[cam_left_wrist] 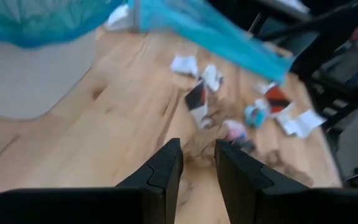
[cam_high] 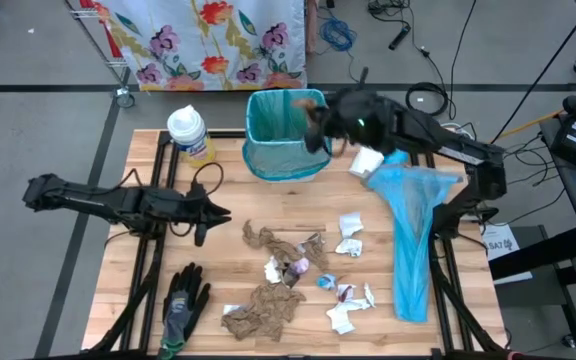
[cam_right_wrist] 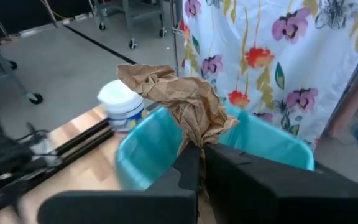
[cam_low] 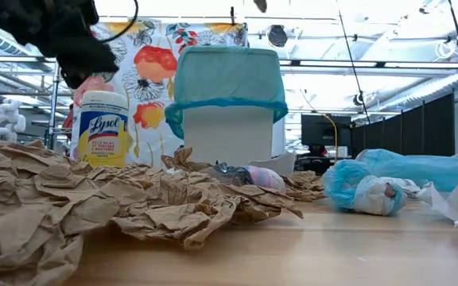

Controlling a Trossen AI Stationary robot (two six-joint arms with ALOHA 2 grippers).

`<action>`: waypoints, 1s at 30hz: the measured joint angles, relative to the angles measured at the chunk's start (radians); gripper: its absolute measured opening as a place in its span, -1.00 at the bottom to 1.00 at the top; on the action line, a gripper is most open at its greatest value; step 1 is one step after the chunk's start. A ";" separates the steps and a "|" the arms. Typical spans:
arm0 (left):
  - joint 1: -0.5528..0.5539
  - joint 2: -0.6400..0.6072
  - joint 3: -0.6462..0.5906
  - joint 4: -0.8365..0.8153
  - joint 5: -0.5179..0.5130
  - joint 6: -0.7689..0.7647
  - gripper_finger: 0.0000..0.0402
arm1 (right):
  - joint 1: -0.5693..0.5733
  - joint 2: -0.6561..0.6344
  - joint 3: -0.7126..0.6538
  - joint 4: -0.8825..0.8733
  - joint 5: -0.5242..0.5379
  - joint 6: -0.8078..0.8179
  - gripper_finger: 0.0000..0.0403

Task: Place trash/remove bag and relplace
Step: Put the brown napkin into the white trash bin, then put the white paper into the white trash bin

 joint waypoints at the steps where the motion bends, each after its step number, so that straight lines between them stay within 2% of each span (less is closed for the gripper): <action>1: 0.000 -0.014 0.000 -0.001 0.000 0.000 -0.50 | -0.028 0.018 0.000 0.021 -0.030 -0.019 -0.98; 5: 0.000 -0.061 0.000 -0.017 0.000 0.001 -0.50 | -0.120 0.096 0.000 0.076 -0.154 -0.069 -0.89; 9: 0.000 -0.105 0.000 -0.033 0.000 0.001 -0.50 | -0.178 0.166 0.000 0.084 -0.270 -0.041 -0.68; 15: 0.000 -0.135 0.001 -0.063 -0.012 0.001 -0.50 | -0.203 0.207 -0.002 0.060 -0.316 -0.056 -0.28; 19: 0.000 -0.135 0.001 -0.070 -0.020 0.009 -0.50 | -0.207 0.172 -0.002 0.056 -0.316 -0.075 -0.13; 23: 0.000 -0.135 0.001 -0.075 -0.037 0.011 -0.50 | -0.207 0.102 0.000 0.012 -0.316 -0.043 -0.07; 30: 0.000 -0.135 0.001 -0.142 -0.088 0.011 -0.50 | -0.187 -0.042 0.000 -0.306 -0.314 0.140 -0.12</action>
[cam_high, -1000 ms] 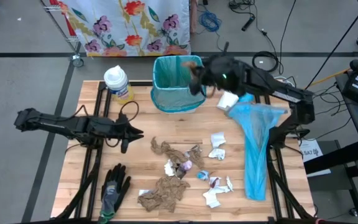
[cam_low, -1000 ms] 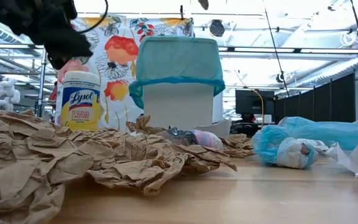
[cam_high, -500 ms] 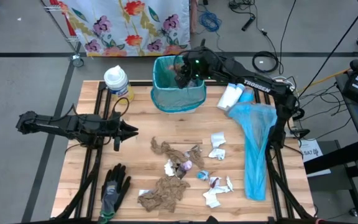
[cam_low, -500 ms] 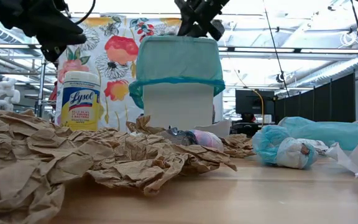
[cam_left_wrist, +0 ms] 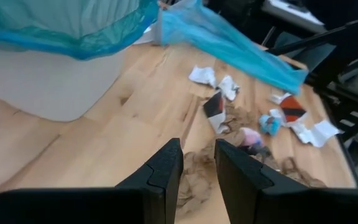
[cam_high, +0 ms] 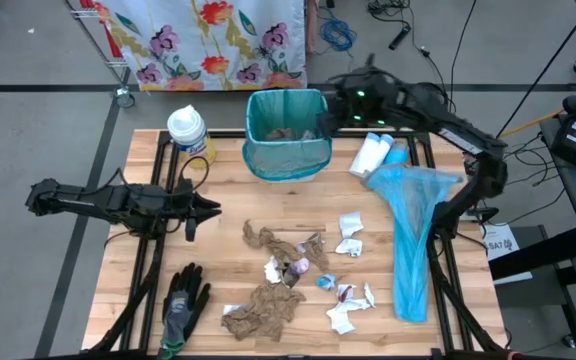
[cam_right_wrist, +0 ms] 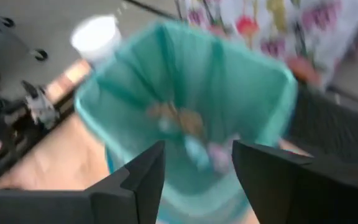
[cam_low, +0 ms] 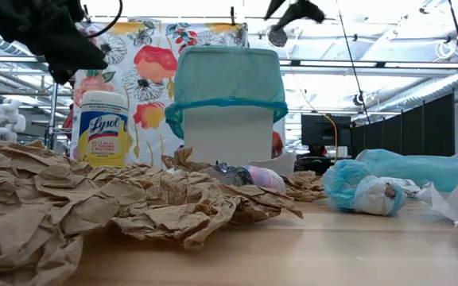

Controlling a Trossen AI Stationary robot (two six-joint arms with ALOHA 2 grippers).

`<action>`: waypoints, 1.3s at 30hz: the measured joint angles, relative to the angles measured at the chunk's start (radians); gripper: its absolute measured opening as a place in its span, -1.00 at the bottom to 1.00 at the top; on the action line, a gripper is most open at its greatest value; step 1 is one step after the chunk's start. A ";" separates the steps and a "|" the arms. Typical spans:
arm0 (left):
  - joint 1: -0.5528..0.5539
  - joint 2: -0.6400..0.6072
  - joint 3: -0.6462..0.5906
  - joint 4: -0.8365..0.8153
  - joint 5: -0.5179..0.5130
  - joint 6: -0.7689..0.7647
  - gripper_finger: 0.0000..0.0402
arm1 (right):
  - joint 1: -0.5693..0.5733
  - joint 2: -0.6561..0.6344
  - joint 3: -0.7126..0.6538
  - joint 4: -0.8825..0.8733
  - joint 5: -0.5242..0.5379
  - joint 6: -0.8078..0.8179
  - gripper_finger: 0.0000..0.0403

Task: Place trash/remove bag and relplace
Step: Put the white paper into the white trash bin

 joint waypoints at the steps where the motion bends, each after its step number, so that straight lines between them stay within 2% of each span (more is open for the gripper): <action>1: 0.000 0.000 0.000 -0.006 -0.007 0.000 -0.50 | 0.011 -0.017 0.000 -0.051 0.002 0.027 -0.13; 4: 0.000 0.000 0.000 -0.010 -0.012 -0.002 -0.50 | 0.067 -0.050 0.000 -0.196 0.012 0.095 -0.14; 7: 0.000 0.000 0.000 -0.010 -0.014 -0.002 -0.50 | 0.150 -0.066 -0.018 -0.303 0.086 0.190 -0.15; 11: 0.000 0.000 0.000 -0.010 -0.014 -0.002 -0.50 | 0.255 -0.085 -0.132 -0.366 0.112 0.345 -0.15; 14: 0.000 0.000 0.000 -0.010 -0.014 -0.001 -0.50 | 0.322 -0.101 -0.284 -0.323 0.103 0.452 -0.15; 17: 0.000 0.000 0.000 -0.010 -0.010 -0.001 -0.50 | 0.368 -0.124 -0.465 -0.210 0.055 0.552 -0.15; 23: 0.000 0.000 0.000 -0.010 0.010 0.024 -0.50 | 0.389 -0.159 -0.801 0.049 0.003 0.705 -0.15; 25: 0.000 0.000 0.000 -0.010 0.023 0.026 -0.50 | 0.373 -0.158 -0.871 0.099 0.000 0.673 -0.15; 28: 0.000 0.000 0.000 -0.013 0.051 0.024 -0.50 | 0.340 -0.145 -0.924 0.143 -0.040 0.525 -0.15; 35: 0.000 0.000 0.000 -0.028 0.070 -0.033 -0.50 | 0.251 -0.112 -0.932 0.132 -0.083 0.116 -0.15; 39: 0.000 0.000 0.000 -0.028 0.070 -0.037 -0.51 | 0.204 -0.088 -0.932 0.126 -0.143 -0.090 -0.15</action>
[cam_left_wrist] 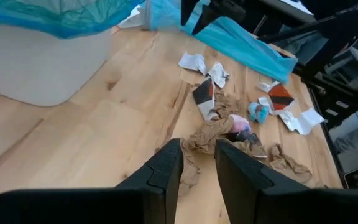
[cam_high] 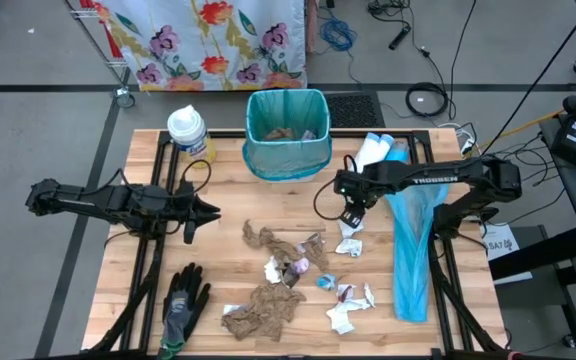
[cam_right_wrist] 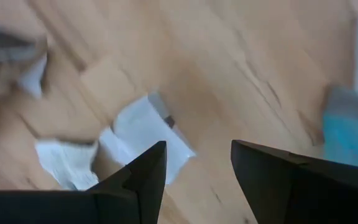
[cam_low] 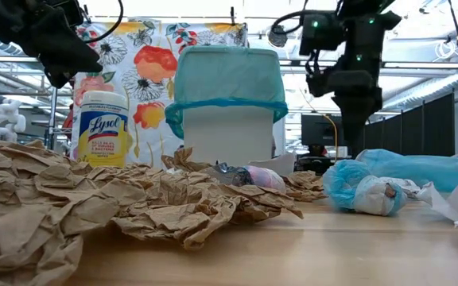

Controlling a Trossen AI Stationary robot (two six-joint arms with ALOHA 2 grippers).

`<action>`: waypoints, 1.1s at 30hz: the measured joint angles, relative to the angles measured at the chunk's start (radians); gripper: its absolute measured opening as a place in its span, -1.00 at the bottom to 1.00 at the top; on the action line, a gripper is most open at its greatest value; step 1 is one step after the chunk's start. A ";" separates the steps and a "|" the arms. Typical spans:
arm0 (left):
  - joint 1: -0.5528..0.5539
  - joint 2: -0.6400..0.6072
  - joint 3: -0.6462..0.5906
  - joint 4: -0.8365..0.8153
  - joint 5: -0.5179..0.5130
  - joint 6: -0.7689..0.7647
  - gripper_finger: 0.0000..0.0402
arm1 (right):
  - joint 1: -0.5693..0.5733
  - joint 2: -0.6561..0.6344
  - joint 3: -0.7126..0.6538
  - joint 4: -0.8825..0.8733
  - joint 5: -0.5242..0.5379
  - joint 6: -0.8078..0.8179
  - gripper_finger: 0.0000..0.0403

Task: Place trash/remove bag and relplace
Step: Put the white paper into the white trash bin

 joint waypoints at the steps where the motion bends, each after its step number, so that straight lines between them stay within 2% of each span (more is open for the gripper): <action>1: 0.000 0.000 0.000 0.000 0.000 0.000 -0.50 | -0.007 0.009 0.000 -0.003 -0.015 -0.055 -0.15; 7: 0.000 0.000 0.000 0.000 -0.009 0.001 -0.50 | -0.015 0.063 0.000 -0.007 -0.040 -0.292 -0.15; 14: 0.000 0.000 0.000 0.001 -0.013 0.000 -0.50 | -0.028 0.149 0.000 0.050 -0.038 -0.452 -0.16; 17: 0.000 0.000 0.000 0.001 -0.014 0.000 -0.50 | -0.029 0.210 0.000 0.055 -0.041 -0.481 -0.22; 20: 0.000 0.000 0.000 0.007 -0.012 -0.033 -0.50 | -0.029 0.266 0.000 0.058 -0.078 -0.471 -0.44; 23: 0.000 0.000 0.000 0.007 -0.006 -0.110 -0.50 | -0.030 0.283 0.004 0.049 -0.106 -0.428 -0.85; 24: 0.000 0.000 0.000 0.007 -0.006 -0.126 -0.50 | -0.028 0.281 0.006 0.033 -0.105 -0.416 -0.92; 27: 0.000 0.000 0.000 0.005 -0.005 -0.131 -0.50 | -0.017 0.237 0.020 -0.084 -0.099 -0.348 -0.96; 33: 0.000 0.000 0.000 0.004 -0.011 -0.130 -0.50 | 0.019 0.055 0.140 -0.272 -0.090 -0.176 -1.00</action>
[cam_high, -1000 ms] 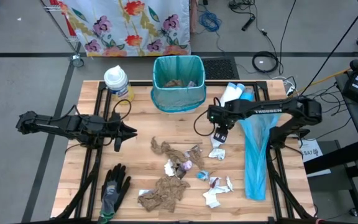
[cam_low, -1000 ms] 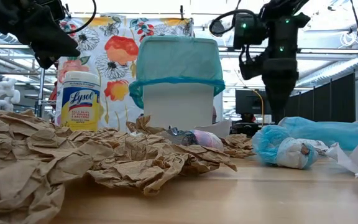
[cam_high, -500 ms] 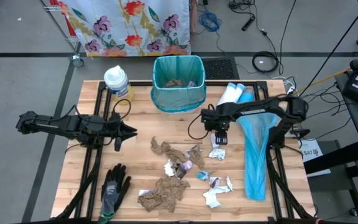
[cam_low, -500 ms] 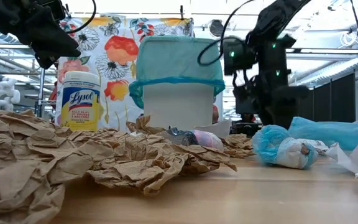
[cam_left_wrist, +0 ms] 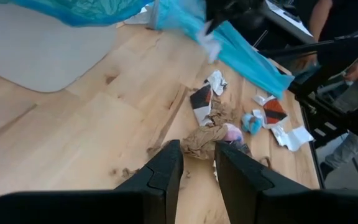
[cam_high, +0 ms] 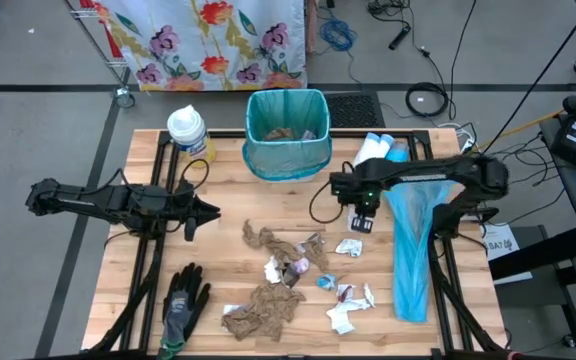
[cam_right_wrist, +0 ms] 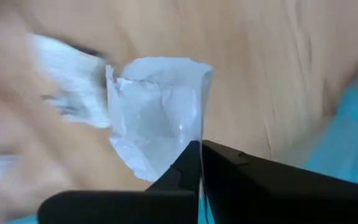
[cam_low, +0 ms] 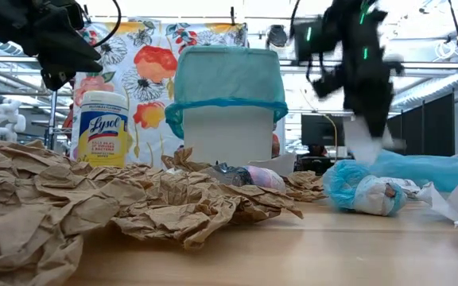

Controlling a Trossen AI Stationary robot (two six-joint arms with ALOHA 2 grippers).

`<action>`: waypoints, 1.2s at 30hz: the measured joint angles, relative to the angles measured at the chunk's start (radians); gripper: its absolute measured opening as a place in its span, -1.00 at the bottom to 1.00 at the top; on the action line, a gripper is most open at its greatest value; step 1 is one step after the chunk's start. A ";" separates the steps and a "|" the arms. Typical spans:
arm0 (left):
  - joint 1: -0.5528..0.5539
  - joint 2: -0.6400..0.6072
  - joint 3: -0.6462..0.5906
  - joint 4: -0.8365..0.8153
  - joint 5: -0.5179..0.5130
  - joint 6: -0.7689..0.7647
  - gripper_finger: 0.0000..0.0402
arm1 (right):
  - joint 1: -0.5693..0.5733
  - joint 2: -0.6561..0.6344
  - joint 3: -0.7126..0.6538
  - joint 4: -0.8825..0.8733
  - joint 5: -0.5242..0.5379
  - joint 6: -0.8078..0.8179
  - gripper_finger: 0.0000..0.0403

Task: Place trash/remove bag and relplace
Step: Put the white paper into the white trash bin

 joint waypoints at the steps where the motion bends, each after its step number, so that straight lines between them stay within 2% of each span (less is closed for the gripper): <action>1: 0.000 0.000 0.000 0.000 -0.003 0.000 -0.50 | 0.009 -0.038 0.032 -0.015 -0.001 0.034 -1.00; 8: 0.000 0.000 0.000 -0.016 -0.018 0.049 -0.50 | 0.073 -0.183 0.335 -0.152 0.107 0.278 -1.00; 13: 0.001 0.001 0.000 -0.015 -0.020 0.028 -0.50 | 0.081 -0.180 0.561 -0.050 0.269 0.314 -1.00; 17: 0.018 0.001 0.000 -0.014 -0.021 0.061 -0.50 | 0.056 -0.132 0.673 0.096 0.348 0.237 -1.00; 23: 0.048 0.001 0.000 -0.013 -0.021 0.160 -0.50 | -0.038 -0.004 0.731 0.363 0.372 0.134 -1.00; 27: 0.058 0.001 0.000 -0.013 -0.020 0.167 -0.50 | -0.116 0.087 0.733 0.513 0.370 0.104 -1.00; 32: 0.058 0.001 0.000 -0.013 -0.013 0.171 -0.50 | -0.199 0.192 0.731 0.540 0.367 0.149 -0.98; 36: 0.058 0.001 0.000 -0.020 -0.012 0.192 -0.50 | -0.237 0.252 0.731 0.494 0.361 0.218 -0.82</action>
